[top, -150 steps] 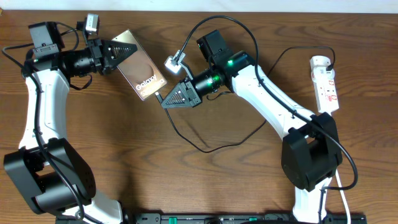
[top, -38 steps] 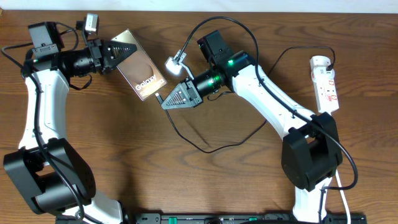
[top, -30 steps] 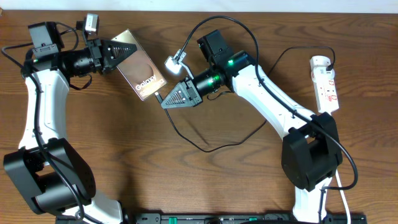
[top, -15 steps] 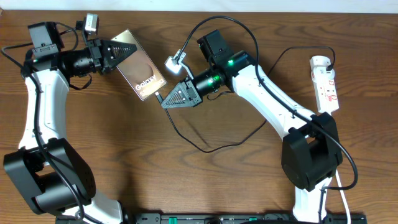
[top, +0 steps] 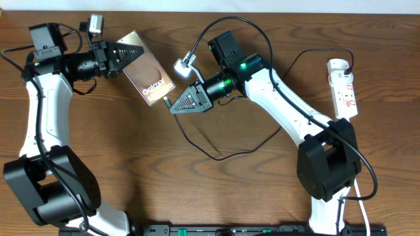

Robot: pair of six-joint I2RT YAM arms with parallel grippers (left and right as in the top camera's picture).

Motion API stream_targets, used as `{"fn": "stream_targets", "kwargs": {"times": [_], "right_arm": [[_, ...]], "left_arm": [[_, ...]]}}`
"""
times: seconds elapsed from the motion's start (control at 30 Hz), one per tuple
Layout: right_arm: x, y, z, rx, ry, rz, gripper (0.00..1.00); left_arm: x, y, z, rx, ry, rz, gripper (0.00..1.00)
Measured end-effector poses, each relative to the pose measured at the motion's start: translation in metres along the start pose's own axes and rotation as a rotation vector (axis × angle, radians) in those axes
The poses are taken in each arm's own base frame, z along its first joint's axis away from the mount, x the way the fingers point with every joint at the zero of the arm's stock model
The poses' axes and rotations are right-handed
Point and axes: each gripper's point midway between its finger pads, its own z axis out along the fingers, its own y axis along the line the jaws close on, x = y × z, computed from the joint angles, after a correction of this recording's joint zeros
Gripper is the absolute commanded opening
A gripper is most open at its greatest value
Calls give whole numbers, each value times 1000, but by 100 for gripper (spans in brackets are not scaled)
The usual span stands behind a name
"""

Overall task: Plug charger to phone and switch on socket
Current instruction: 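Push the USB-C plug into the phone's port with the right gripper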

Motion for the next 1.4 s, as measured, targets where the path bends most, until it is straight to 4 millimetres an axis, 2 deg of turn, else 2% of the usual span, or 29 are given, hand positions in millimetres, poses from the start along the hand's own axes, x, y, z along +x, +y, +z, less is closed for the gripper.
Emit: {"fn": "stream_targets", "kwargs": {"times": [0.83, 1.4], "right_arm": [[1, 2, 5, 1, 8, 4, 1], [-2, -2, 0, 10, -5, 11, 1]], "left_arm": [[1, 0, 1, 1, 3, 1, 7], [0, 0, 2, 1, 3, 5, 7]]}}
